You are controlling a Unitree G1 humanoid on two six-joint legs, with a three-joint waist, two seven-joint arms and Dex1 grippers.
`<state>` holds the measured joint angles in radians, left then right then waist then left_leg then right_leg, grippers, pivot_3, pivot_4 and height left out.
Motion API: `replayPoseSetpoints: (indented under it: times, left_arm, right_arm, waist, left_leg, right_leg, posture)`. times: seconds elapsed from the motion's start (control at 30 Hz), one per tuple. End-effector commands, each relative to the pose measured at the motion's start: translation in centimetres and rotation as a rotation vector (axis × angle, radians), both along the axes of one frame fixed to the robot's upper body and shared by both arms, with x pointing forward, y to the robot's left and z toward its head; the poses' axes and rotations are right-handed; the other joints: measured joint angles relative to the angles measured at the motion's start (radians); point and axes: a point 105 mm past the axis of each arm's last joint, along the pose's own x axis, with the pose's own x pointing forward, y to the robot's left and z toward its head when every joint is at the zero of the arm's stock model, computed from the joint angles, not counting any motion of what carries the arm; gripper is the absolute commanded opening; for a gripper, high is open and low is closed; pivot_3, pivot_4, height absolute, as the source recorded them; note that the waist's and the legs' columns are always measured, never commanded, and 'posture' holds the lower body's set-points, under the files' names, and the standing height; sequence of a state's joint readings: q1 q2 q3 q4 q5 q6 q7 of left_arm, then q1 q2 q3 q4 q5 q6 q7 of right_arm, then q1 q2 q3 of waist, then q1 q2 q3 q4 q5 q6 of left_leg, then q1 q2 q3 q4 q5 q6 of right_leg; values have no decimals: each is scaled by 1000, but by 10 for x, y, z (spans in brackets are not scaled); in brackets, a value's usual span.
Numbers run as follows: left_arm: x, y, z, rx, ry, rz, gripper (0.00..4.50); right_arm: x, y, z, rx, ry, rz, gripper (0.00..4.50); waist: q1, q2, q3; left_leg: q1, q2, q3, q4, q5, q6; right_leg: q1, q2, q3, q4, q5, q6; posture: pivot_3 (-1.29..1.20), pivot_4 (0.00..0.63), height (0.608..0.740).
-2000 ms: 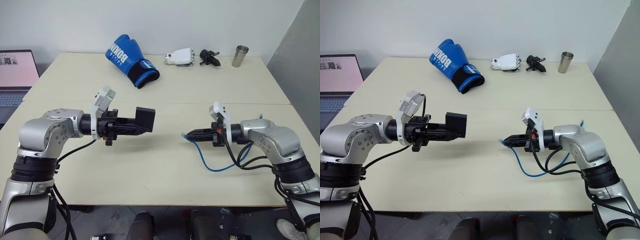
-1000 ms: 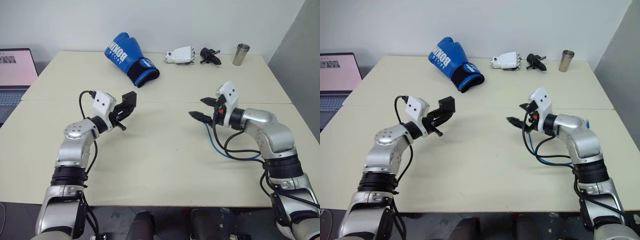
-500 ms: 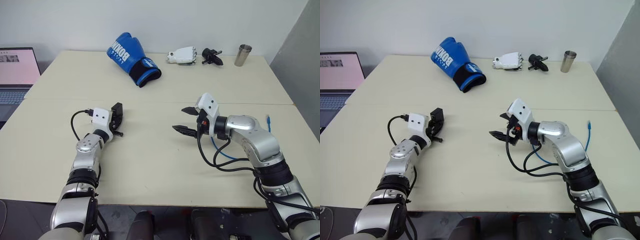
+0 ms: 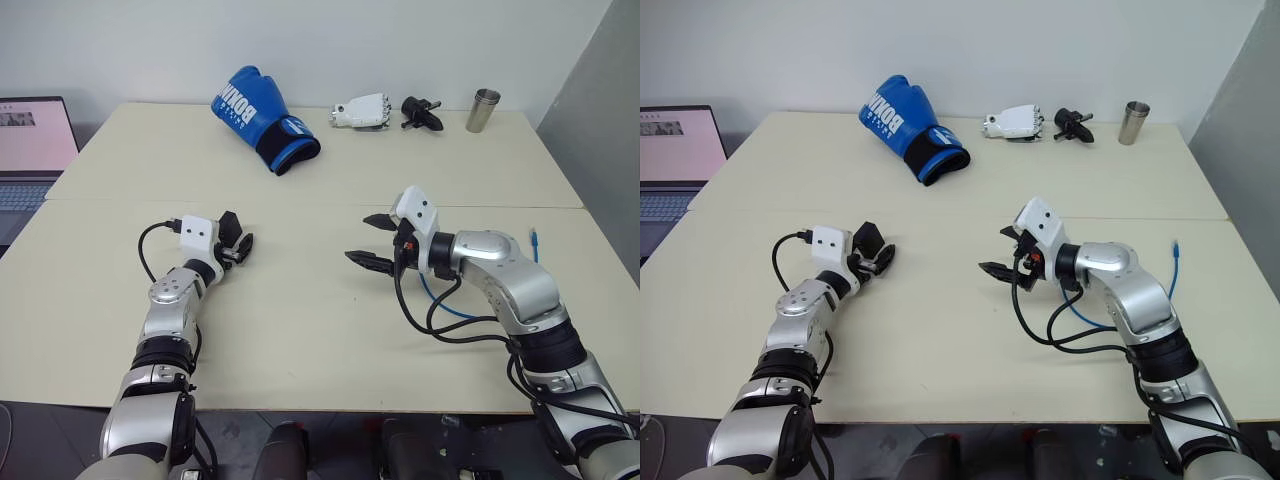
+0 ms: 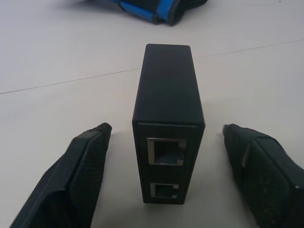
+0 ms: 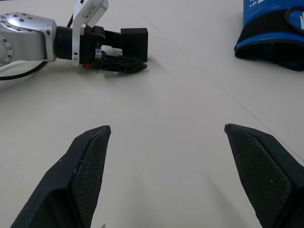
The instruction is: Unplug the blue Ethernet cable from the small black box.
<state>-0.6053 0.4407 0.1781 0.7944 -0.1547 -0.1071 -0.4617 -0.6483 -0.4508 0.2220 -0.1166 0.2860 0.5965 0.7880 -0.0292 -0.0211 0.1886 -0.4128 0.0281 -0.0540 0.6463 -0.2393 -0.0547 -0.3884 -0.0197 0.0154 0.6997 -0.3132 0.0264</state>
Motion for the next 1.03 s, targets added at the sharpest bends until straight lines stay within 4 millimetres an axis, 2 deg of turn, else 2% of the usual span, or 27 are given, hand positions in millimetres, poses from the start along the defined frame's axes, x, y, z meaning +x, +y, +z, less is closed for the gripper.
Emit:
replayPoseSetpoints:
  times: [0.03, 0.2, 0.33, 0.47, 0.53, 0.67, 0.87, 1.03]
  left_arm:
    - [-4, 11, 18, 52, -75, 48, 3888]
    - [-22, 11, 50, 64, -178, 43, 3888]
    - [-37, 7, 67, 57, -179, 1, 3888]
    - [-52, 6, 82, 123, -151, -40, 3888]
    - [-62, 0, 94, 157, -105, -155, 3888]
    - [-87, -10, 102, 175, 42, -418, 3888]
    - [-109, 7, 103, 274, 193, -537, 3888]
    - [-111, 8, 110, 264, 195, -569, 3888]
  right_arm:
    - [-5, 4, 15, -1, -81, 23, 4079]
    - [-11, -7, 19, 26, -74, -5, 4079]
    - [-16, -20, 25, 44, -77, -43, 4079]
    - [-25, -39, 35, 46, -75, -64, 4079]
    - [-33, -52, 39, 33, -58, -56, 4079]
    - [-48, -69, 42, -5, -11, -10, 4079]
    - [-59, -90, 46, -46, 24, 27, 4079]
    - [-59, -93, 50, -40, 42, 34, 4079]
  waist:
    - [-2, 0, 0]
    - [-2, 0, 0]
    - [0, 0, 0]
    - [1, 0, 0]
    - [1, 0, 0]
    - [-1, 0, 0]
    - [-4, 1, 0]
    - [-2, 1, 0]
  left_leg:
    - [0, 0, 0, 0, 0, 0]
    - [-1, 1, 0, 0, 0, 0]
    - [-1, 1, -1, 0, 0, 0]
    - [-1, 0, -1, 0, 0, 0]
    - [0, 0, -1, 0, 0, 0]
    - [0, 1, 0, -1, 0, 0]
    - [3, 1, 1, -2, 0, 0]
    - [3, 2, 1, -2, 0, 0]
  right_leg:
    - [0, 0, 0, 0, 0, 0]
    - [0, 0, 0, -1, 0, 0]
    - [0, -1, 1, -1, 0, 0]
    - [1, -1, 1, -1, 0, 0]
    - [1, 0, 0, -1, 0, 0]
    - [1, 0, 0, -1, 0, 0]
    - [2, 1, 2, -1, 0, 0]
    - [3, 1, 2, -1, 0, 0]
  posture:
    - [0, 150, 740]
    - [0, 150, 740]
    - [0, 150, 740]
    - [0, 150, 740]
    - [0, 150, 740]
    - [0, 150, 740]
    - [0, 150, 740]
    - [0, 150, 740]
